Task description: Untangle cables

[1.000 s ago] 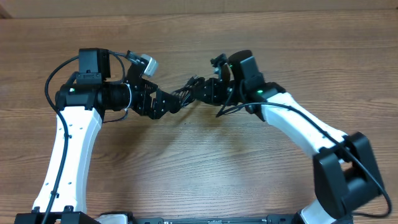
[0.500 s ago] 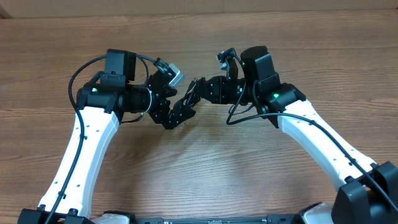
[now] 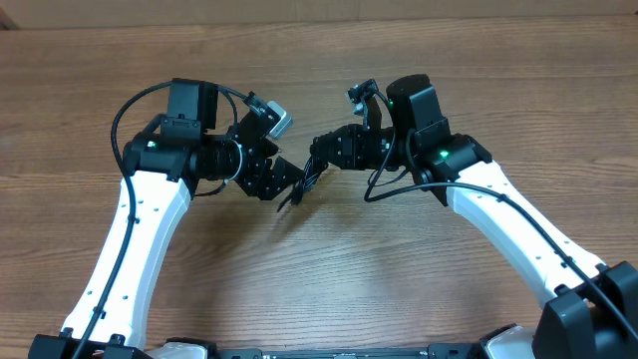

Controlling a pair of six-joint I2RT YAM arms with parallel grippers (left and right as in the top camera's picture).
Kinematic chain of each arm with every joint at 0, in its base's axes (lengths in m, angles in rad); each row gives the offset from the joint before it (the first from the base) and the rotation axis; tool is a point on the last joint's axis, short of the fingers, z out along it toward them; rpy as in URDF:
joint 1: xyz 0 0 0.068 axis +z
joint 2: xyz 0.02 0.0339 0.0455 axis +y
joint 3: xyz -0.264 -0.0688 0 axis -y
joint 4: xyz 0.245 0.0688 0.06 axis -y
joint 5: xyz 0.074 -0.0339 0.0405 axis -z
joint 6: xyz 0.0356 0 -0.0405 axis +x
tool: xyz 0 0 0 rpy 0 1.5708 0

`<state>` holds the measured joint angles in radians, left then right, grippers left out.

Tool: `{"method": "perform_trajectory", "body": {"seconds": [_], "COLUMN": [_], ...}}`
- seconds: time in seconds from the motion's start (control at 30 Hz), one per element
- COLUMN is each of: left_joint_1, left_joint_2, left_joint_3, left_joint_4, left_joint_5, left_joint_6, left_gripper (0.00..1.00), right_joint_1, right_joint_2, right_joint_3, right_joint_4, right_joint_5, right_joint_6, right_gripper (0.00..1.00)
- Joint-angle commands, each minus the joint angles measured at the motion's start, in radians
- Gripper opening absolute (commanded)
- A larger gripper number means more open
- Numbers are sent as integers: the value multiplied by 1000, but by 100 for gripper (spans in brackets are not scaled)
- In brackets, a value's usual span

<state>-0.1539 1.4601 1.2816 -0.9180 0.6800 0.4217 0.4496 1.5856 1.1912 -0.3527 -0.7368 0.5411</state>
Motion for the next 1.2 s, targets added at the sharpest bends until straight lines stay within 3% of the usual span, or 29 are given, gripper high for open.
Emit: {"method": "perform_trajectory", "body": {"seconds": [0.0,0.6,0.8,1.07,1.17], "left_joint_1": [-4,-22,-43,-45,-45], "left_joint_2": [4,4,11,74,93], "left_joint_3": [-2,-2,-2,-2,-2], "left_joint_4": [1,-34,-18,-7,-3], "left_joint_5": [53,125,113,99,99], "left_joint_6": [-4,-7,-7,-19,-24], "left_gripper": [76,71,52,5,4], "right_joint_1": [-1,-1,0,1,1], "right_joint_2": [-59,-77,-77,-77,-77], "right_joint_3": [9,9,9,9,9], "right_joint_4": [24,69,78,82,81], "right_joint_5": [-37,-77,-92,-96,-96], "right_joint_6": [-15,-13,-10,-10,-10], "right_gripper": [4,4,4,4,4]}}
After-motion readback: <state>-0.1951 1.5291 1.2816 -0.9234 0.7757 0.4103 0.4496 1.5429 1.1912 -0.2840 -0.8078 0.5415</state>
